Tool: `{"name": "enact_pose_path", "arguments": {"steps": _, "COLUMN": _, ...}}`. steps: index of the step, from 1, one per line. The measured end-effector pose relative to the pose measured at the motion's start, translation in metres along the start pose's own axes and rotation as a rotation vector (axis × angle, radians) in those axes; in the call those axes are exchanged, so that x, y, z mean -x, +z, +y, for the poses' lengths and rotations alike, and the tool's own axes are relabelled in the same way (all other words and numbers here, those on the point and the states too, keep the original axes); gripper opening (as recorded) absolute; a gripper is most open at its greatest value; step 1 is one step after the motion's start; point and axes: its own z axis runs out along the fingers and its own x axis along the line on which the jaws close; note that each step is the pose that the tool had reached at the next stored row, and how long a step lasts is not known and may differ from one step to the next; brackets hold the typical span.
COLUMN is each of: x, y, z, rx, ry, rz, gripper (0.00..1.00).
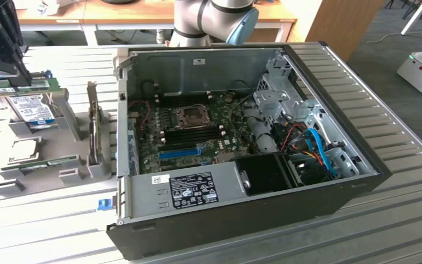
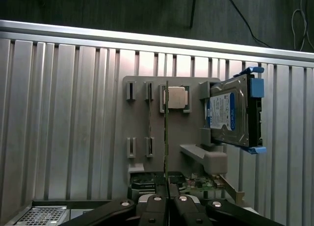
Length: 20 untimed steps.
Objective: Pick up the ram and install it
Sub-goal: 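Pick up the ram and move it above insertion slot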
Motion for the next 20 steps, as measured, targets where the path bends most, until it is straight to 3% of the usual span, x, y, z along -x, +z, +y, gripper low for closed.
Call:
{"name": "enact_pose_path", "arguments": {"steps": 10, "x": 0.0, "y": -0.0011, "z": -0.0207, "rx": 0.0008, "ry": 0.0, "rz": 0.0002, "gripper": 0.12}}
{"name": "enact_pose_path", "arguments": {"steps": 20, "x": -0.001, "y": -0.0037, "z": -0.0646, "rx": 0.0006, "ry": 0.0, "rz": 0.0002, "gripper": 0.12}}
